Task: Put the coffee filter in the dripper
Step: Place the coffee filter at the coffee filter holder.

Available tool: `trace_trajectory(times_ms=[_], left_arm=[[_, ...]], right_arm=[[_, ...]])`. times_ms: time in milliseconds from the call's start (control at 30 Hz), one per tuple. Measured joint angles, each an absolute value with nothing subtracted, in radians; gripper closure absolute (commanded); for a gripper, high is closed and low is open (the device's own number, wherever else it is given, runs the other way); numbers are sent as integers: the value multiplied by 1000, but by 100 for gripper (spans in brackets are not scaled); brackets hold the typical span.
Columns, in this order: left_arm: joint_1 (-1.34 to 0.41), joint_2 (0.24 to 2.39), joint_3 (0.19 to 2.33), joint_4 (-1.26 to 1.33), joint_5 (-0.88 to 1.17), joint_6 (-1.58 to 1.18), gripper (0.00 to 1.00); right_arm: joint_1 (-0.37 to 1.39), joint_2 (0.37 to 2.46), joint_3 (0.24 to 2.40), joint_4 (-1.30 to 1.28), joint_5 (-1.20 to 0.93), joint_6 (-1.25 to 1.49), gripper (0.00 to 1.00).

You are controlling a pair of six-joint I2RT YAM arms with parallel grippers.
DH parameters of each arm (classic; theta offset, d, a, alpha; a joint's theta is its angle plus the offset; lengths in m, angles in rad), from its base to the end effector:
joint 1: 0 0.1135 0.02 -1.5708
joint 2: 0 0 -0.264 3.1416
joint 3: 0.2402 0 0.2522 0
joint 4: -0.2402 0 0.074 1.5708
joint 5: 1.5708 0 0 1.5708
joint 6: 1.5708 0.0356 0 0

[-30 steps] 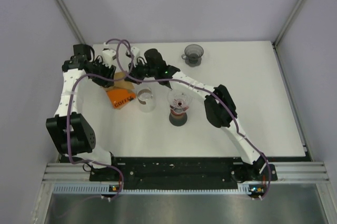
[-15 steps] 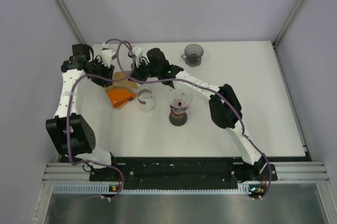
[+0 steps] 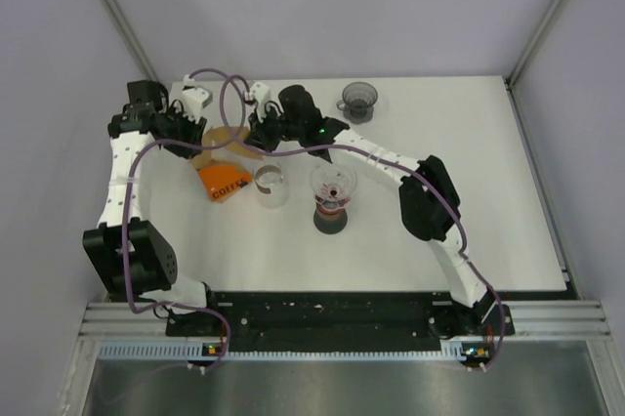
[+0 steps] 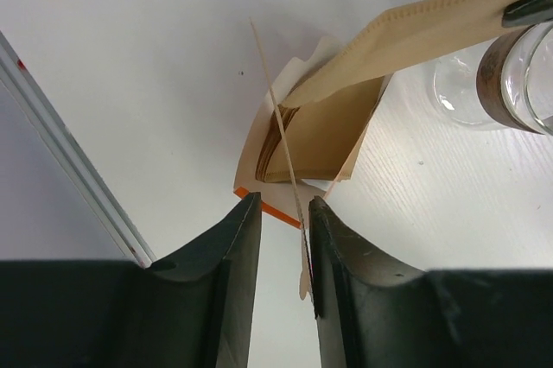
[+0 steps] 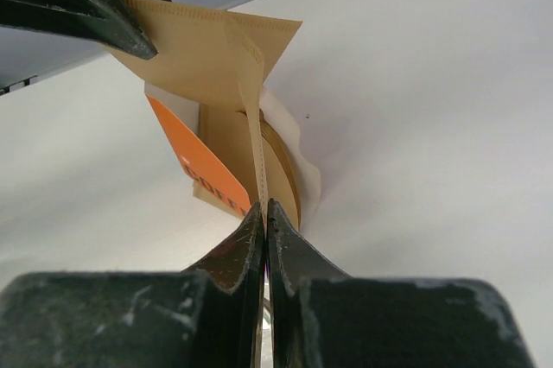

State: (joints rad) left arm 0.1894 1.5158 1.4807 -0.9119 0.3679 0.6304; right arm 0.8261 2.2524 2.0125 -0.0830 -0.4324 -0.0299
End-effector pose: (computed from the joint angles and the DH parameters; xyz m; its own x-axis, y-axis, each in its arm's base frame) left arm 0.3118 0.0467 0.3414 -0.6259 0.4401 -0.6439 0.4947 0.8623 0.1085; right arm 0.3546 0.4067 0.2849 -0.1870 -0.2429 -0.9519 -0.9430 0.3161 0.1046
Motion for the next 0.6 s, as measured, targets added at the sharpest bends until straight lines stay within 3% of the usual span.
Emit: trace_trajectory(times_ms=[167,600], left_arm=[[191,1515,1480,-905,357,629,100],[193,1515,1477,-958,438,734,100]], right_arm=[[825,2222,2002,-90,-427,-42,100],[806,2047,1866,-98,-403,-104,100]])
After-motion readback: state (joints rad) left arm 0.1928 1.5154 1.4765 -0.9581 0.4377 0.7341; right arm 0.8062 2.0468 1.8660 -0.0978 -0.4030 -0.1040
